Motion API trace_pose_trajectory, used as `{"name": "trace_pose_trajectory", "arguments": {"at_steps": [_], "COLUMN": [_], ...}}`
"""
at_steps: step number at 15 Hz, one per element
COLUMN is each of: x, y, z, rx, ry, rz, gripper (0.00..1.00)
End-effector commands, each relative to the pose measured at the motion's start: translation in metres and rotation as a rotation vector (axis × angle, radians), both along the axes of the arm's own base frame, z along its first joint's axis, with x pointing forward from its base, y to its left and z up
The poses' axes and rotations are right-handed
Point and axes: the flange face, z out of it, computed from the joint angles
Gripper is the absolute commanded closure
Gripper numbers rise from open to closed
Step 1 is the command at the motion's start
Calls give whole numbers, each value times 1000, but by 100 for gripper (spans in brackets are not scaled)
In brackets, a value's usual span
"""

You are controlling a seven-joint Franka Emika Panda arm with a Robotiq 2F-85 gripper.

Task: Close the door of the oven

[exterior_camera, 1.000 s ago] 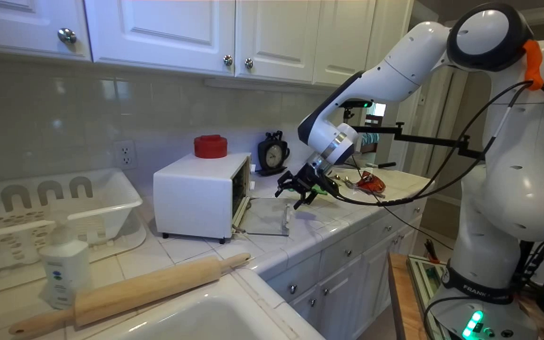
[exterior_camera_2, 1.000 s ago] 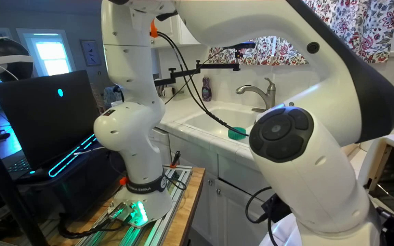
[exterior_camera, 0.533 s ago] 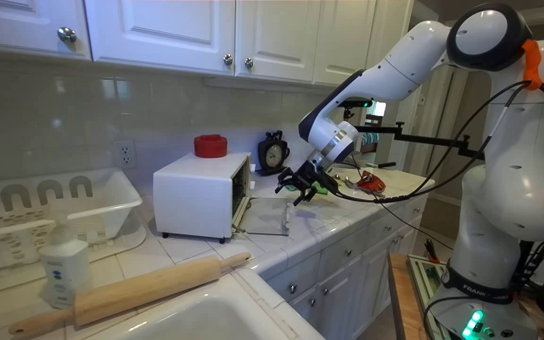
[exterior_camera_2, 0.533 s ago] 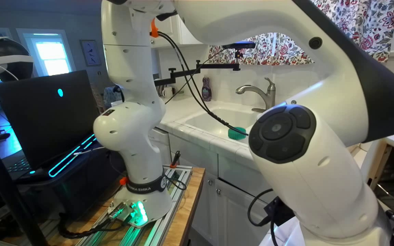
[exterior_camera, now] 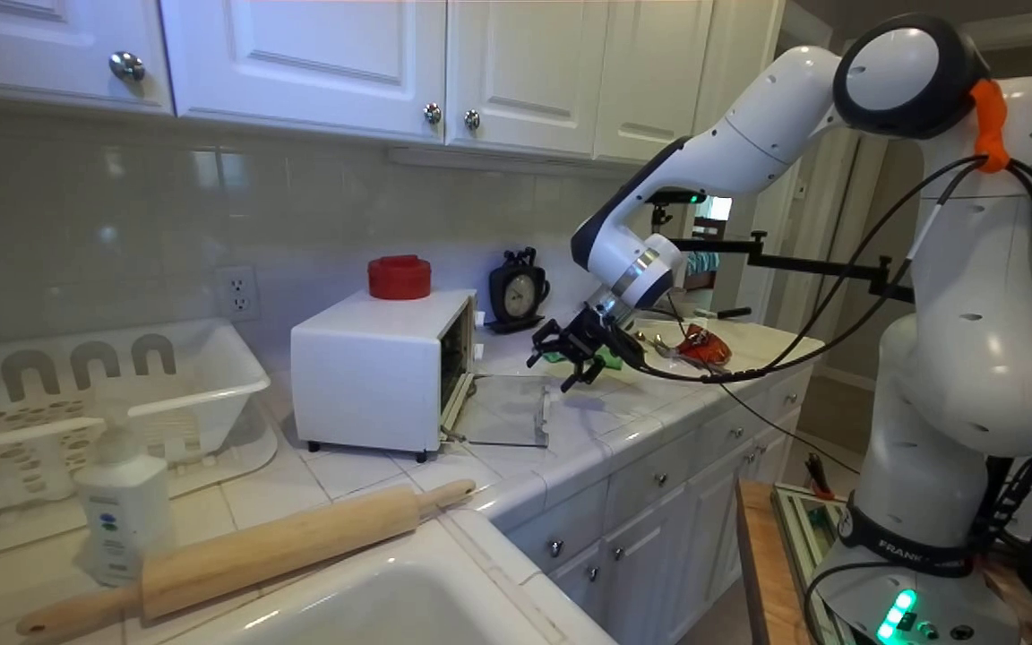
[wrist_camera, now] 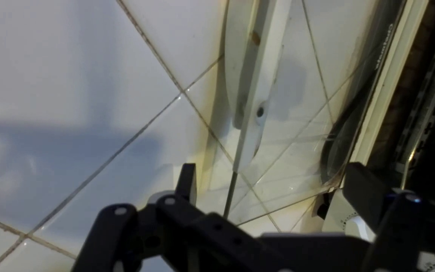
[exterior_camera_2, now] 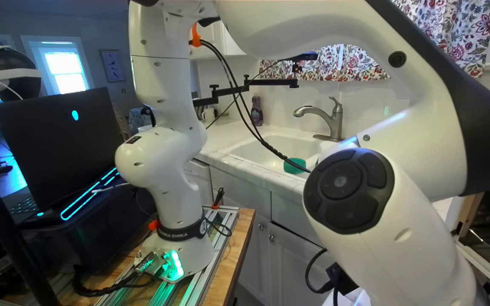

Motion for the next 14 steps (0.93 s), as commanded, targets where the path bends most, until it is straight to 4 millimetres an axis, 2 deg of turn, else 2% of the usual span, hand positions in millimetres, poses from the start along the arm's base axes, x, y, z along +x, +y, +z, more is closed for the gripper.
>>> {"name": "trace_pose_trajectory", "arguments": {"at_steps": [1,14], "x": [7,12], "y": [-5,-15], "z": [-6,-14], "rx": [49,129], "ry": [-37,-144], "rz": [6,70], "gripper": [0,0]}}
